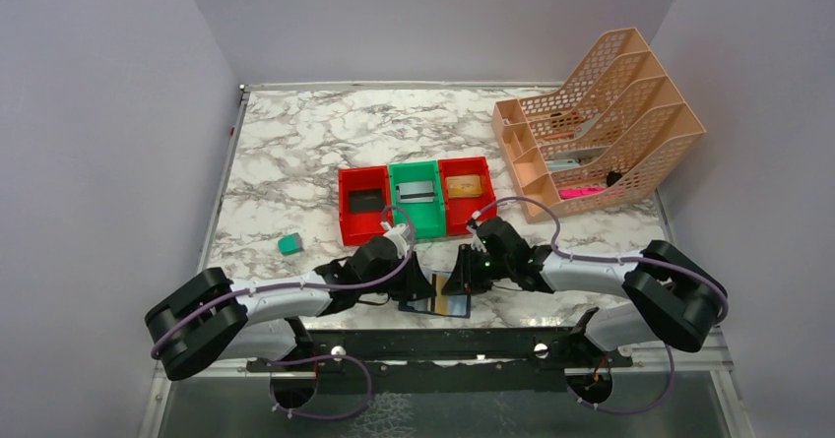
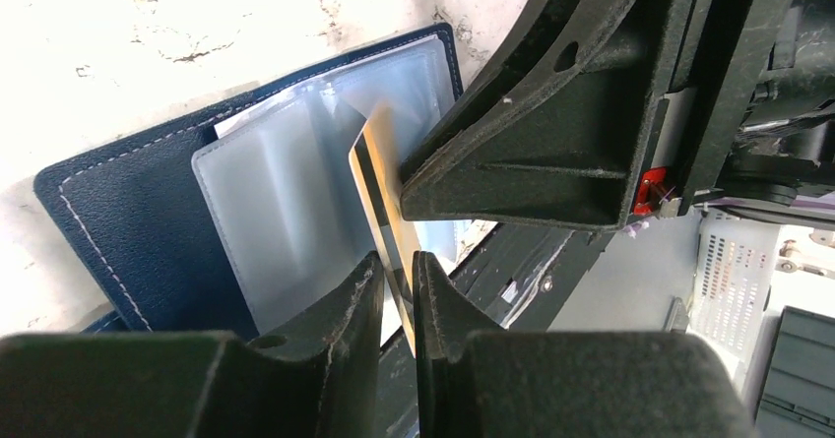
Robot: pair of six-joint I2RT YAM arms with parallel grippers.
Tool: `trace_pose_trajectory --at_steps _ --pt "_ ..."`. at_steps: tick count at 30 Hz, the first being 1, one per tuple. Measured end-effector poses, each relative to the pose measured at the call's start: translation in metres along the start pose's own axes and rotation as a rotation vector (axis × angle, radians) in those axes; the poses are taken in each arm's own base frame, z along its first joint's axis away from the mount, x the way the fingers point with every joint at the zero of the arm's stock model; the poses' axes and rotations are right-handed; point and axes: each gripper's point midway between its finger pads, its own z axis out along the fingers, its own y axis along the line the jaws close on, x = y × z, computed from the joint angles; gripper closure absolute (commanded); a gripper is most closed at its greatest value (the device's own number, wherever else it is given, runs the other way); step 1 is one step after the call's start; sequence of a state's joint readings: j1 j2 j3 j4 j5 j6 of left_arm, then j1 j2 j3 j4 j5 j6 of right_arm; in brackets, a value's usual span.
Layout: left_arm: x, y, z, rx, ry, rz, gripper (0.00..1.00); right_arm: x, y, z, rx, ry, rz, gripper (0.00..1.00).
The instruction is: Take the credit cards out of the card holder
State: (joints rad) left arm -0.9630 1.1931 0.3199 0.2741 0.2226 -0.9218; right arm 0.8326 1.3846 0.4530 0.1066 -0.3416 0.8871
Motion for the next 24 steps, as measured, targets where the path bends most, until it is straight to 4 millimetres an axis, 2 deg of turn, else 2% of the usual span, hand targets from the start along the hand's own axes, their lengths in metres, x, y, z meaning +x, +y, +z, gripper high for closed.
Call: trace_pose_trajectory --at_steps 5,11,17,24 --pt "0.001 0.001 0.004 -0.004 0.014 -0.002 0.82 -0.002 0.001 0.003 -0.001 0.000 0.002 0.75" --pt "0.001 0.002 0.006 -0.021 0.024 -0.002 1.00 -0.002 0.002 0.003 0.001 0.000 0.001 0.75" --pt "-0.006 0.005 0.001 -0.062 -0.004 0.009 1.00 -0.004 0.002 0.002 0.007 -0.013 -0.028 0.73" --pt "-0.024 0.000 -0.019 -0.079 -0.102 0.034 1.00 -0.018 -0.002 -0.016 0.058 -0.099 -0.116 0.70"
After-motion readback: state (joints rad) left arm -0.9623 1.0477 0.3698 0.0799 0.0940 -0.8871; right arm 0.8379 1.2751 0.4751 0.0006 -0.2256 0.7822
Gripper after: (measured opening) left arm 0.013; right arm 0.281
